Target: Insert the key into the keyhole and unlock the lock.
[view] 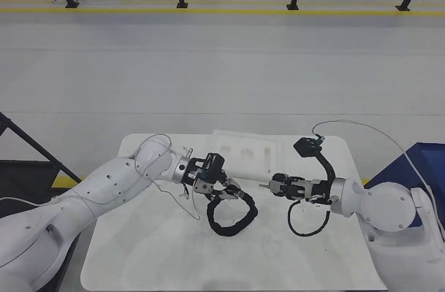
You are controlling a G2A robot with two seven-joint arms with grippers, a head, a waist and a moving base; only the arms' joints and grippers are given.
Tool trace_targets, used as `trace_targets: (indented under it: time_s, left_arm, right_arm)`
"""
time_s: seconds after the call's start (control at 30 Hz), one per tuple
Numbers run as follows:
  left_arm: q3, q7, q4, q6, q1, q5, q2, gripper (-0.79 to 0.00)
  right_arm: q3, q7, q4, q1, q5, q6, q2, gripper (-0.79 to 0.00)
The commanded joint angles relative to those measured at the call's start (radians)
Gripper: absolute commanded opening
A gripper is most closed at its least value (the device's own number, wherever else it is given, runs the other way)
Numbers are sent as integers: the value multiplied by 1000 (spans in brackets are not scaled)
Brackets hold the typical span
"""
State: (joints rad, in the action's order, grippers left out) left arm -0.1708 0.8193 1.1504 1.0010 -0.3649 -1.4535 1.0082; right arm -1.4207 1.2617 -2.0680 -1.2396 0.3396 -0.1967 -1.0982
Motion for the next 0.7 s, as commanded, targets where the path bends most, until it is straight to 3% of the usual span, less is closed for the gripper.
trace_targets:
  time_s: [0.0,0.2,0.4,0.67]
  left_arm:
    - [0,0,0,0,0,0,0,-785]
    - [-1,-3,-2,-6,-5,4,0,-785]
    - [-43,-82,-5,-26,-47,78,2,-785]
    - [-72,-173,11,6,-29,66,39,-785]
  right_arm:
    - [0,0,0,0,0,0,0,-785]
    - [1,-6,0,-2,-2,1,0,-785]
    - [47,33,-77,6,49,-30,7,-785]
    - [122,71,-156,51,152,-124,12,-785]
